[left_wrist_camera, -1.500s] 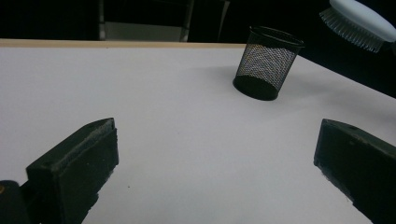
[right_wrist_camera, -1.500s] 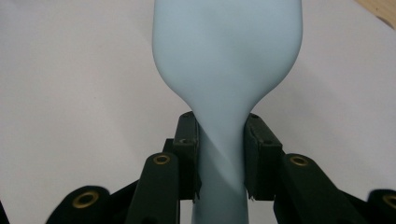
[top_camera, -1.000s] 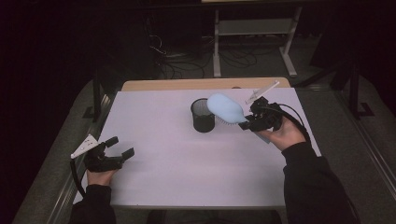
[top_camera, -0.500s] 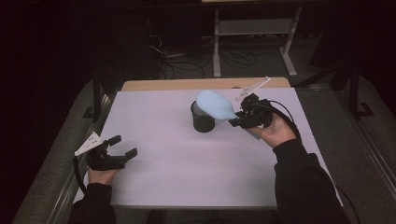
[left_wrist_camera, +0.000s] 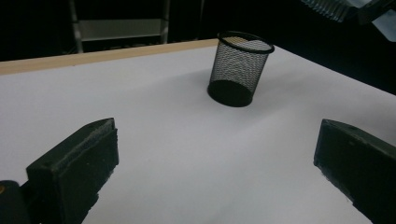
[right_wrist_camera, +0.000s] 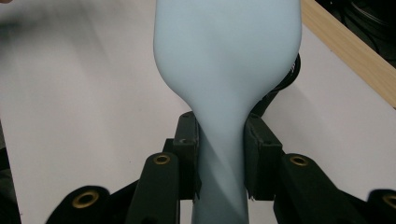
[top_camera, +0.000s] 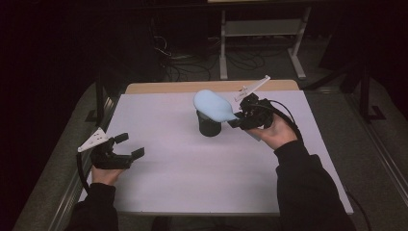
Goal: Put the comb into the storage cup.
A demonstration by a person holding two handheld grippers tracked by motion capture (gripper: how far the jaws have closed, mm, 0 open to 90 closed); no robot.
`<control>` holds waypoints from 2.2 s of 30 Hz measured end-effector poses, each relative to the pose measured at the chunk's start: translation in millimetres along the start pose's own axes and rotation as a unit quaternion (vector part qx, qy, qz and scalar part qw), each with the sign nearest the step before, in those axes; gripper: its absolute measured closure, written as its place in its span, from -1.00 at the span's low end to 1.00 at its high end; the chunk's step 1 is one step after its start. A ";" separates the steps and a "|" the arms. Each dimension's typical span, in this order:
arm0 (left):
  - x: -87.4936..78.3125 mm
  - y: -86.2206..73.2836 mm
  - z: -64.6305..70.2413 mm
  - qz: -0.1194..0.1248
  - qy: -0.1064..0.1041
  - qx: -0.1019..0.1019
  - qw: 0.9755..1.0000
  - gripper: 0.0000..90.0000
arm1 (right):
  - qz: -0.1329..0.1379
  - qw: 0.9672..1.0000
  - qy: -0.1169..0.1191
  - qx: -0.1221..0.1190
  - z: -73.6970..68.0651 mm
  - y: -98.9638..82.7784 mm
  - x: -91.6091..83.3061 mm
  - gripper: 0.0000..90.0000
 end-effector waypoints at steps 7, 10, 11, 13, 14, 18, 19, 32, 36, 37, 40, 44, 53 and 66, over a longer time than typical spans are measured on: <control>6.1 17.3 3.1 0.002 -0.014 0.006 1.000 -1.00 | 0.009 1.000 0.005 -0.007 -5.3 5.9 2.1 0.53; 9.0 23.9 4.0 0.003 -0.018 0.005 1.000 -1.00 | 0.011 1.000 0.007 -0.011 -7.2 7.7 3.3 0.53; 10.3 25.9 4.6 0.004 -0.020 0.006 1.000 -1.00 | 0.012 1.000 0.007 -0.012 -7.7 8.2 3.6 0.53; 12.5 29.6 6.1 0.004 -0.024 0.007 1.000 -1.00 | 0.014 1.000 0.008 -0.012 -9.0 9.3 4.2 0.53; 13.5 31.5 6.7 0.004 -0.025 0.008 1.000 -1.00 | 0.015 1.000 0.009 -0.013 -9.7 9.9 4.5 0.53; 18.7 35.9 8.1 0.004 -0.029 0.002 1.000 -1.00 | 0.026 0.999 0.013 -0.014 -11.7 13.8 5.6 0.53; 20.9 36.1 8.4 0.002 -0.032 -0.003 0.999 -1.00 | 0.026 0.999 0.013 -0.014 -11.7 13.8 5.6 0.53; 42.0 42.2 14.8 -0.022 -0.049 -0.013 0.998 -1.00 | 0.044 0.999 0.020 -0.024 -19.2 24.7 12.1 0.53; 45.9 44.4 16.3 -0.027 -0.052 -0.013 0.998 -1.00 | 0.046 0.998 0.022 -0.026 -23.1 27.7 13.3 0.53; 46.6 45.3 16.9 -0.027 -0.053 -0.014 0.998 -1.00 | 0.046 0.998 0.022 -0.026 -23.1 27.7 13.3 0.53; 49.3 47.9 18.7 -0.026 -0.059 -0.016 0.998 -1.00 | 0.047 0.998 0.024 -0.029 -24.7 29.5 14.4 0.53; 54.9 51.1 22.2 -0.024 -0.067 -0.017 0.997 -1.00 | 0.045 0.998 0.023 -0.031 -26.4 30.5 16.5 0.53; 66.7 62.5 32.0 -0.012 -0.089 -0.022 0.996 -1.00 | 0.047 0.998 0.030 -0.034 -32.4 33.0 22.9 0.53; 78.0 71.7 40.3 -0.009 -0.106 -0.025 0.994 -1.00 | 0.045 0.997 0.042 -0.039 -41.5 36.3 34.4 0.53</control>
Point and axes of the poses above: each handheld gripper's, and its own axes: x roughly forward along the jaws, y roughly out of its top, z roughly to its right, the point moved 5 cm from there along x, roughly forward along the jaws, and after that the axes turned 8 degrees about x, right-handed, at the moved point
